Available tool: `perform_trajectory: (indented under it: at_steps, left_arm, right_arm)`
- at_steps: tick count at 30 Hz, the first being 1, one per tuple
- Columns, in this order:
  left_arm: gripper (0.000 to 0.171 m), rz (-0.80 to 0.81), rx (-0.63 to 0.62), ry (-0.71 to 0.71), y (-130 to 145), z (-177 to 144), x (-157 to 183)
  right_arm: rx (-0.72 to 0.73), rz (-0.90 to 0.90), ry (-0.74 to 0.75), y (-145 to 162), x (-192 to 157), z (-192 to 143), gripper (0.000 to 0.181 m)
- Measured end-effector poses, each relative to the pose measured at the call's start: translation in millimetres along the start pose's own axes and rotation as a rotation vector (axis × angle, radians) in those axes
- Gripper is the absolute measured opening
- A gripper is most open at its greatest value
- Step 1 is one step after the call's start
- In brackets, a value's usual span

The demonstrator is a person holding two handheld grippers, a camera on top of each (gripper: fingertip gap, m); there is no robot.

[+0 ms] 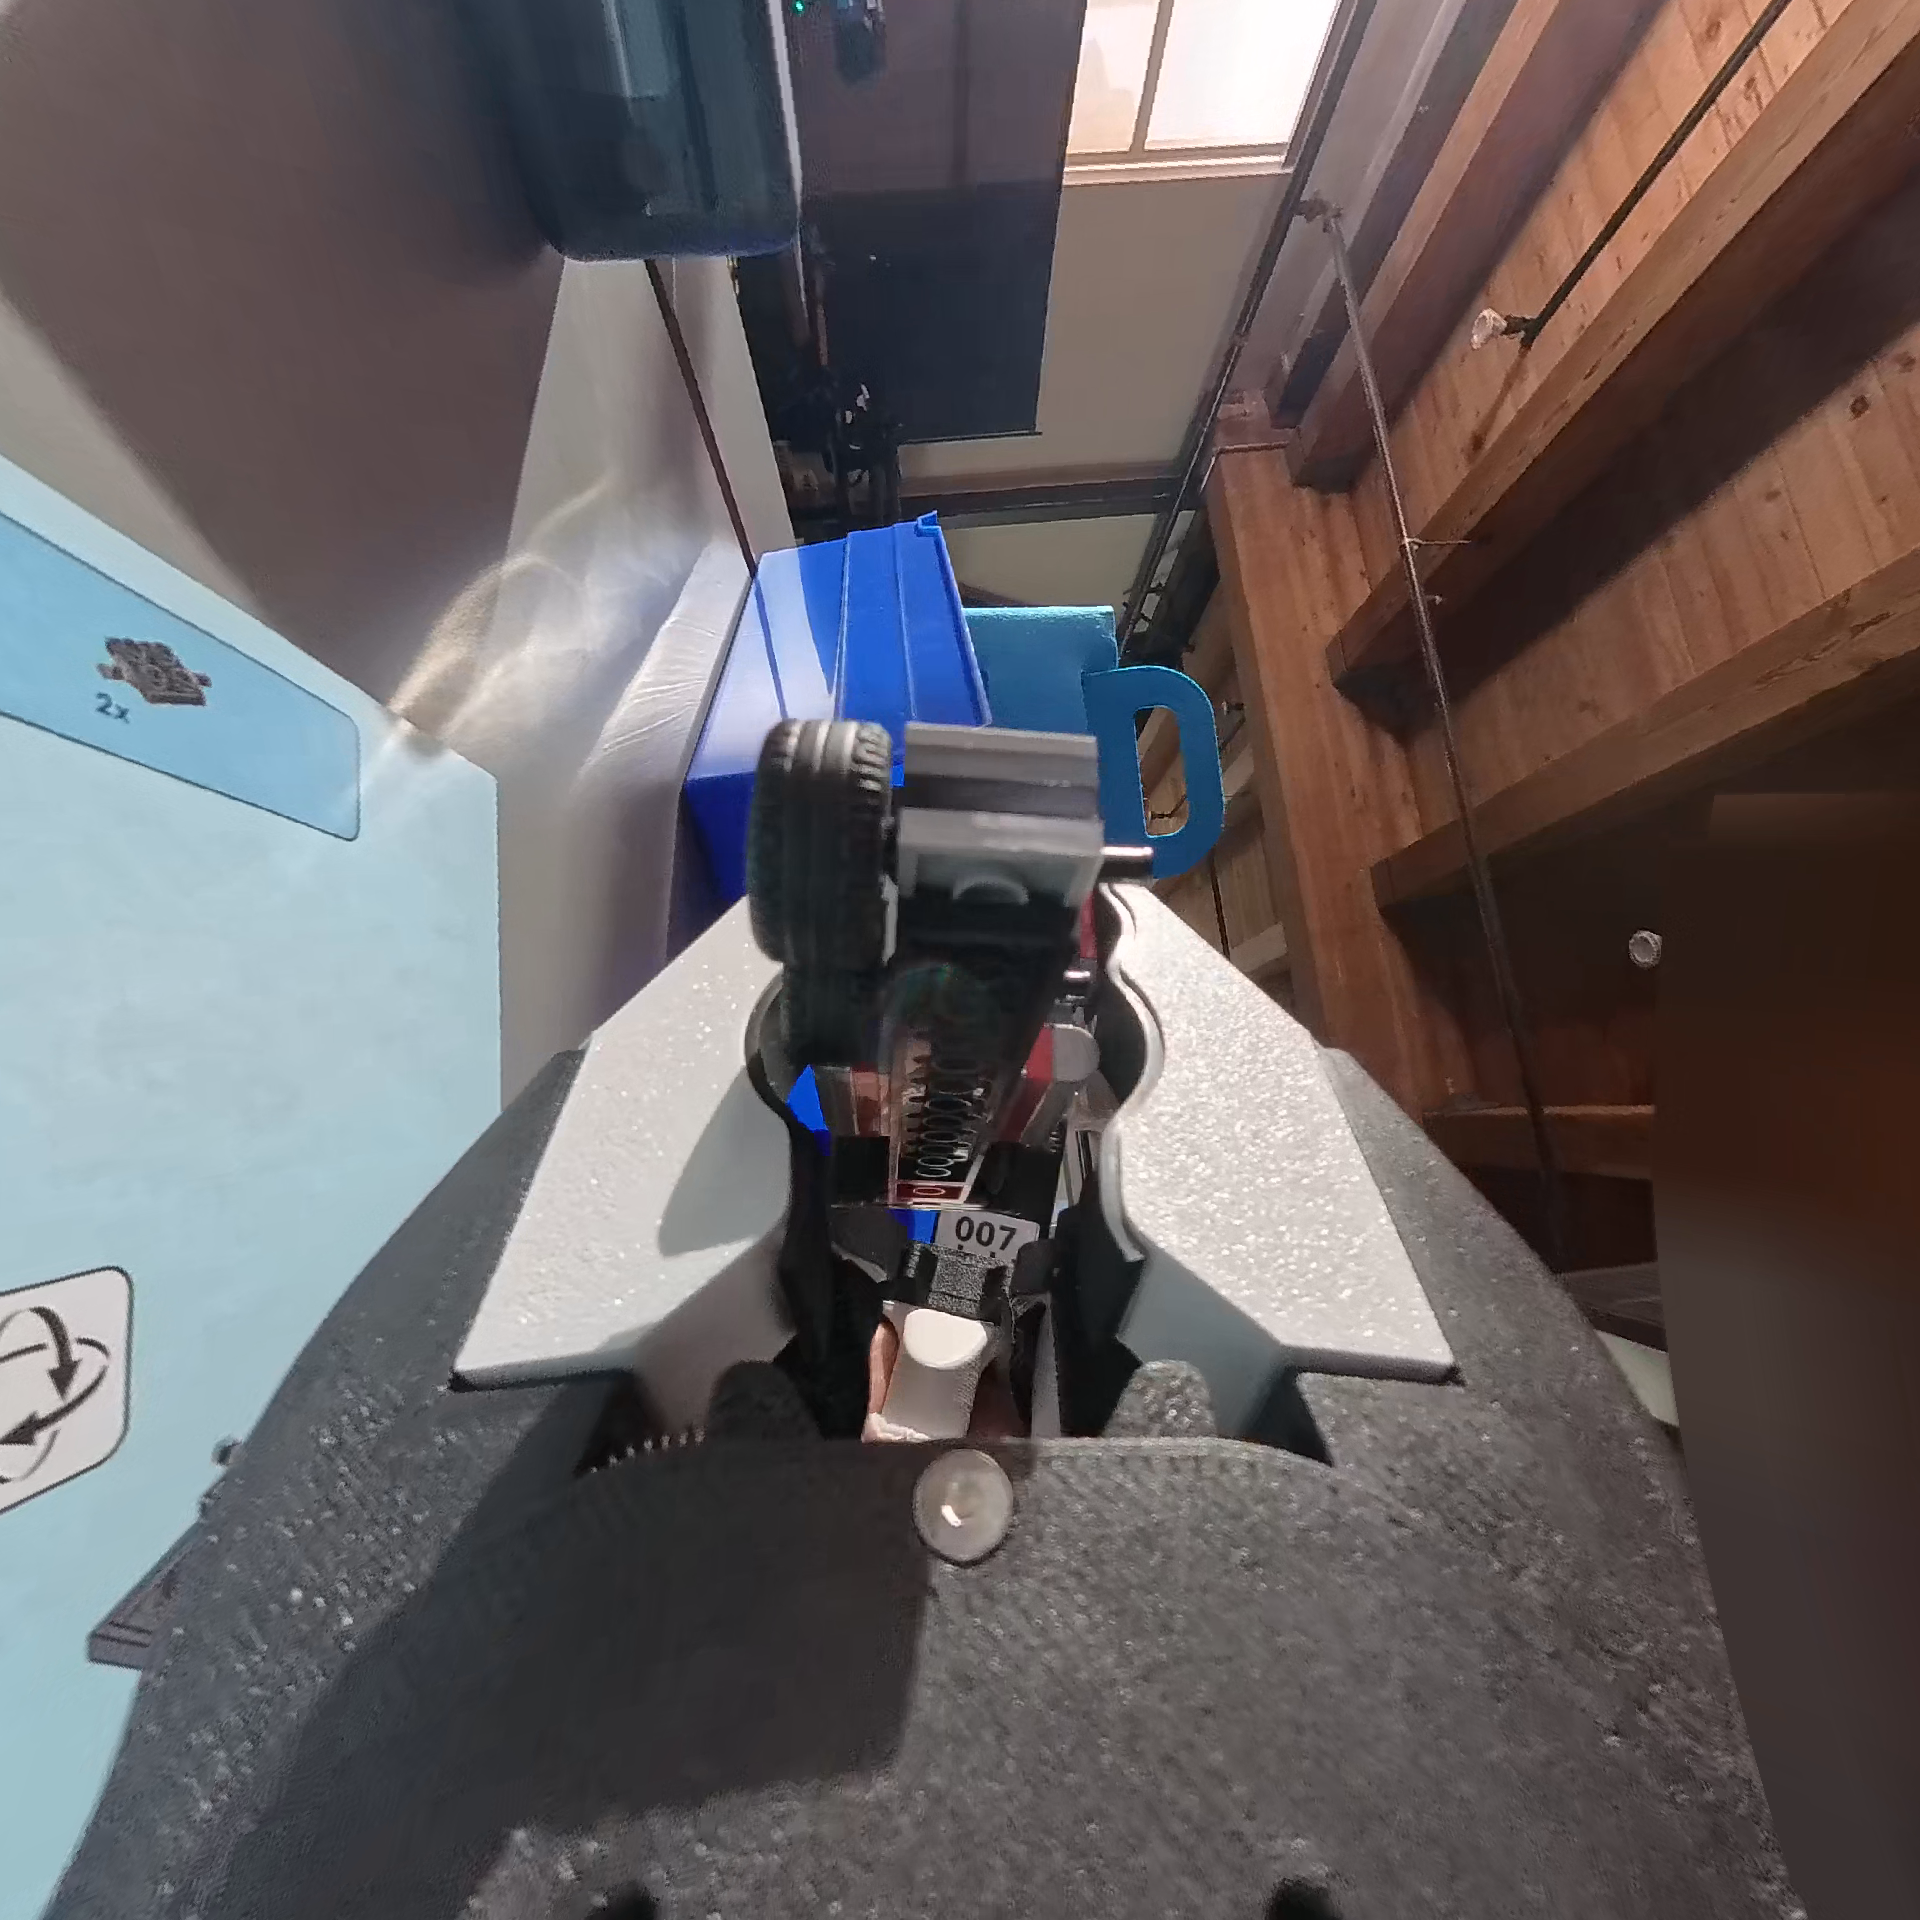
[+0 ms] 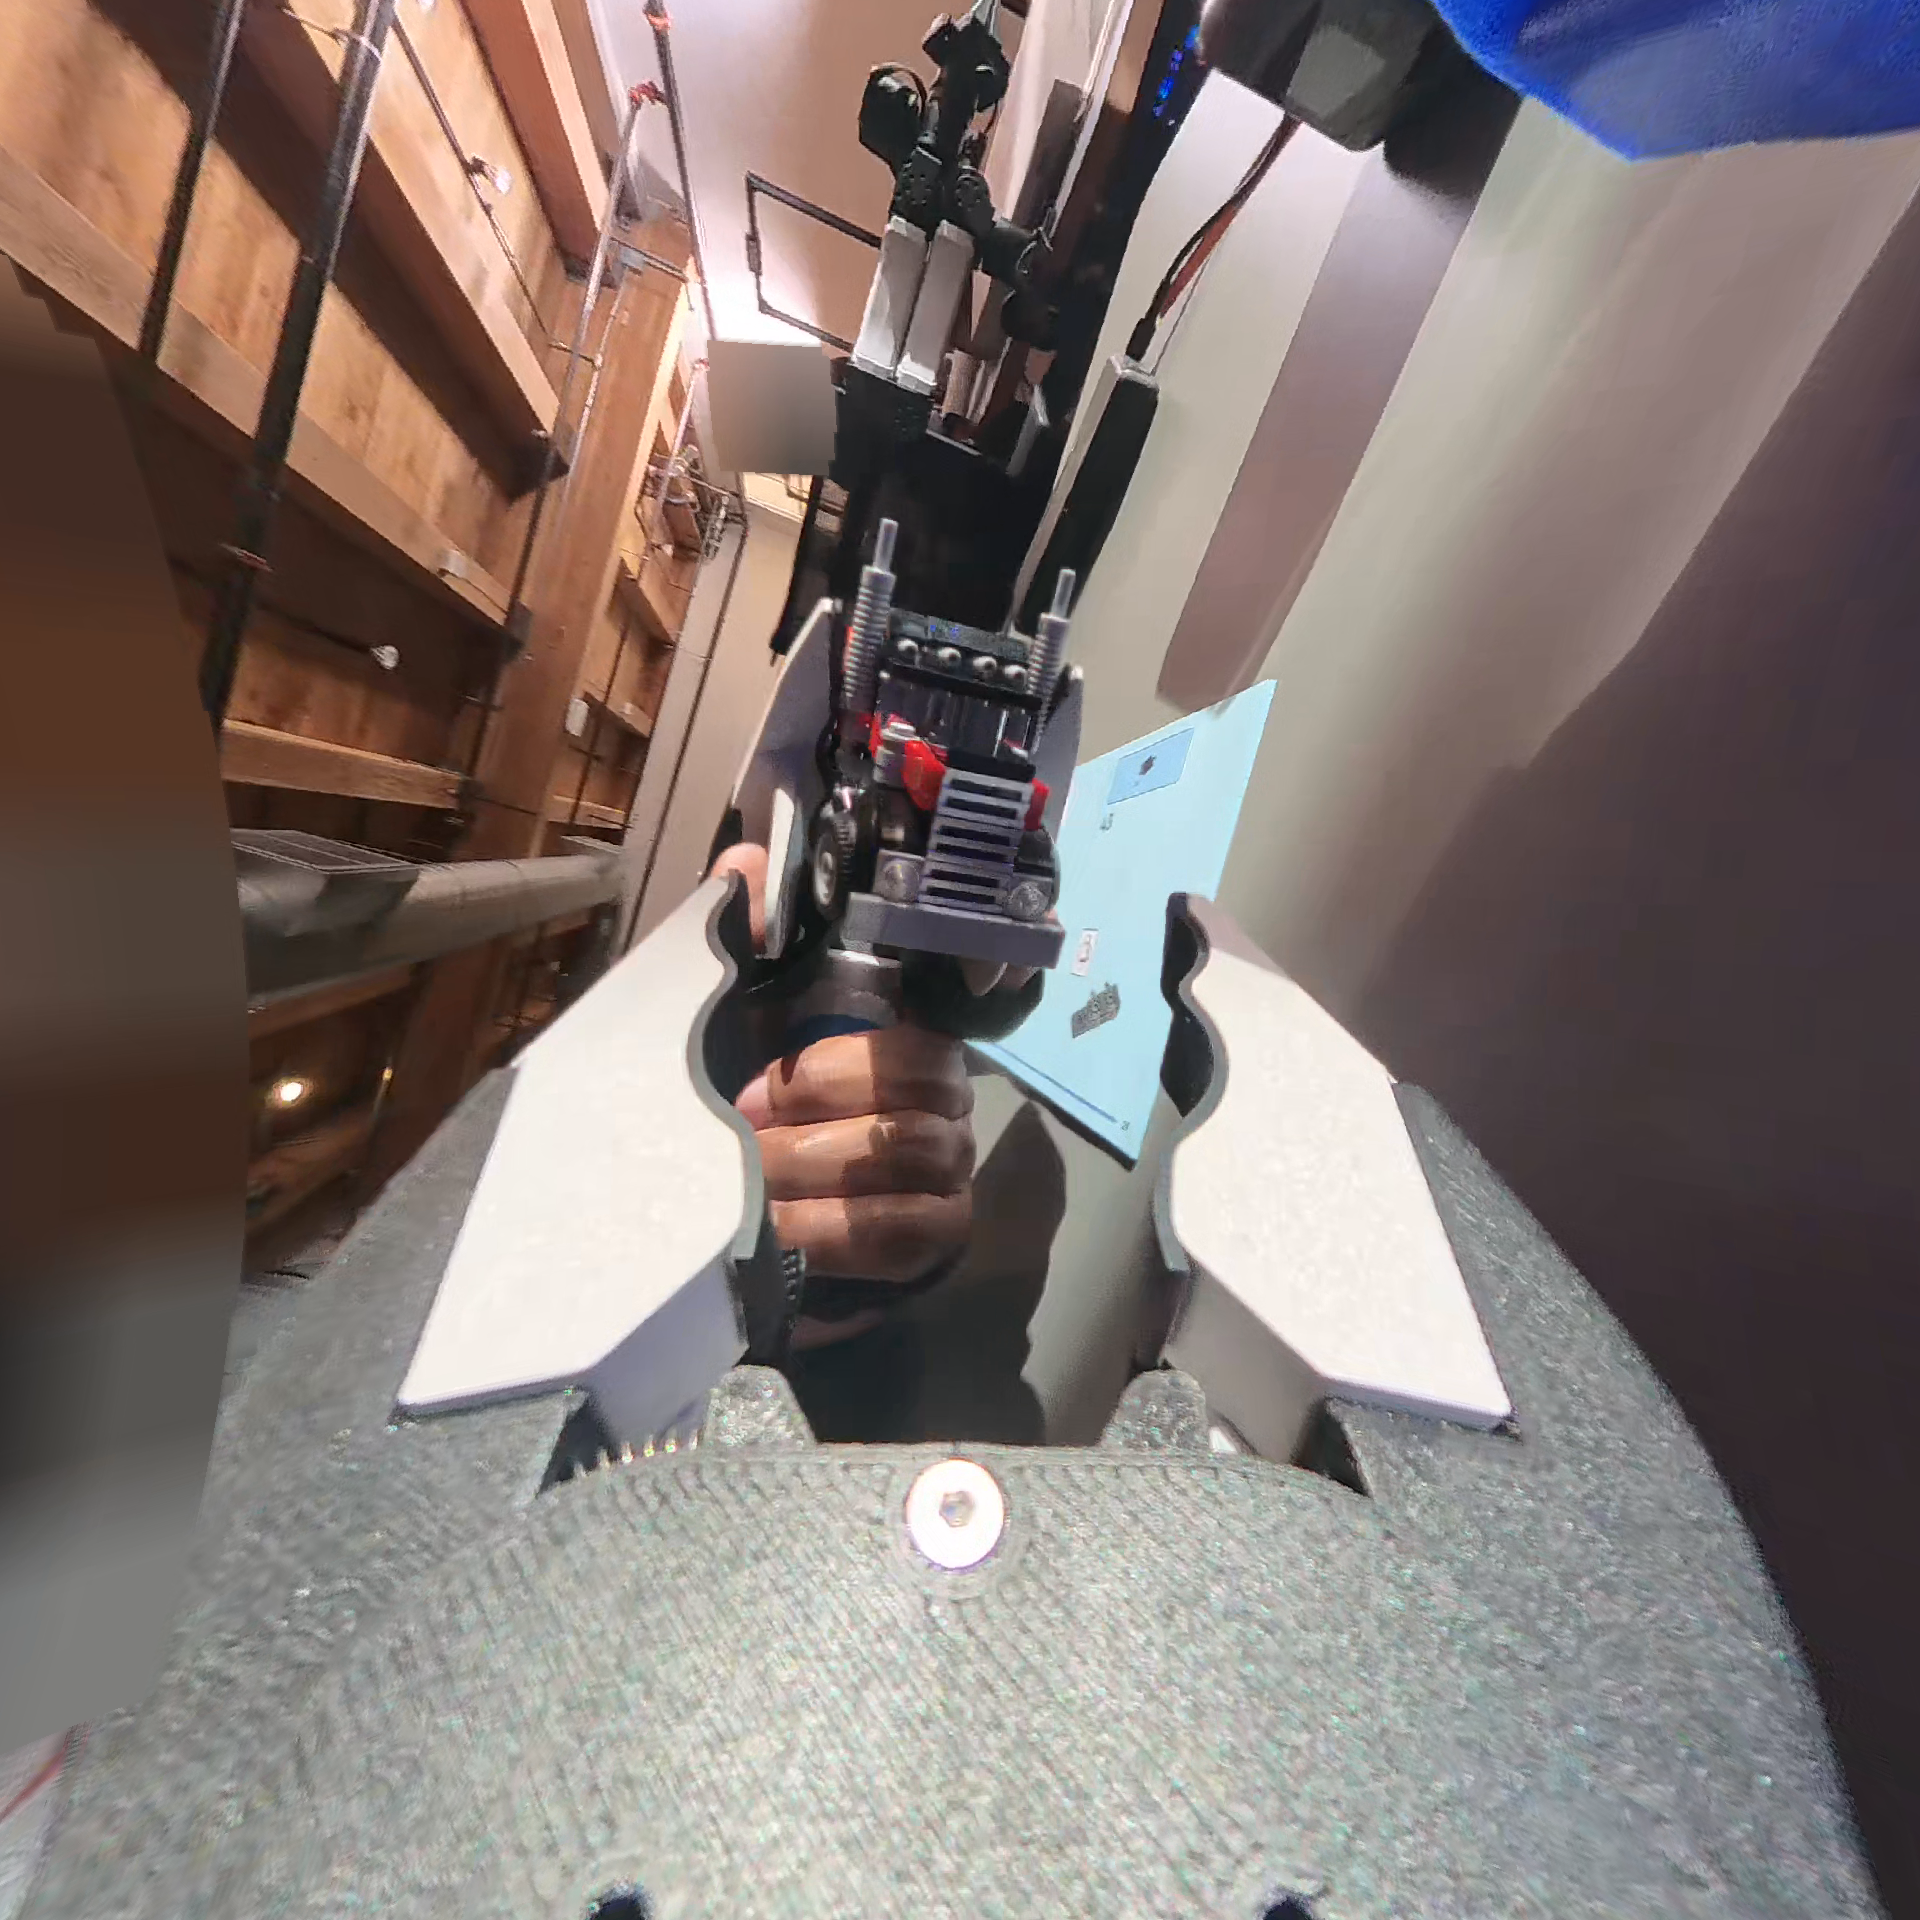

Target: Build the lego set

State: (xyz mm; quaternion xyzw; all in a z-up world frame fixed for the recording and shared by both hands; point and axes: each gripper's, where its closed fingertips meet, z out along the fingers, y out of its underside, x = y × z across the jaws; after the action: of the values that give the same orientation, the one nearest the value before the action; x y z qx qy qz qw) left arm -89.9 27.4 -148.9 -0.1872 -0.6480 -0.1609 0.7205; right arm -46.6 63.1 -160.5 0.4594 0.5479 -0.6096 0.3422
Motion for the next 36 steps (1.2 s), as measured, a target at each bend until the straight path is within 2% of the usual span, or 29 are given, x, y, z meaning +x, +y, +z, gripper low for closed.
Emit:
perform_trajectory:
  at_steps: [5, 9, 16, 21, 24, 29, 36]
  left_arm:
    - [0.053, 0.021, -0.013, 0.024, 4, 2, 4]
    - [0.053, 0.018, -0.019, 0.018, 8, 3, 3]
    - [0.052, 0.097, 0.042, -0.020, 2, 0, -15]
    - [0.053, 0.138, 0.029, -0.009, 5, 2, -15]
    - [0.053, 0.116, 0.014, -0.010, 6, 2, -15]
    - [0.053, 0.079, -0.016, -0.019, 3, -10, -14]
    - [0.052, 0.049, -0.006, -0.087, -10, -45, -20]
  right_arm:
    - [-0.009, 0.054, -0.040, 3, -2, 3, 0.081]
    - [-0.014, 0.034, -0.001, 5, 5, 3, 0.076]
    - [0.086, -0.202, 0.182, -12, 15, -25, 0.074]
    - [0.123, -0.303, 0.228, -1, 10, -44, 0.067]
    - [0.046, -0.355, 0.224, 14, 6, -39, 0.064]
    - [-0.151, -0.471, 0.200, 44, 1, -25, 0.050]
    - [-0.457, -0.841, 0.343, 96, 11, -5, 0.037]
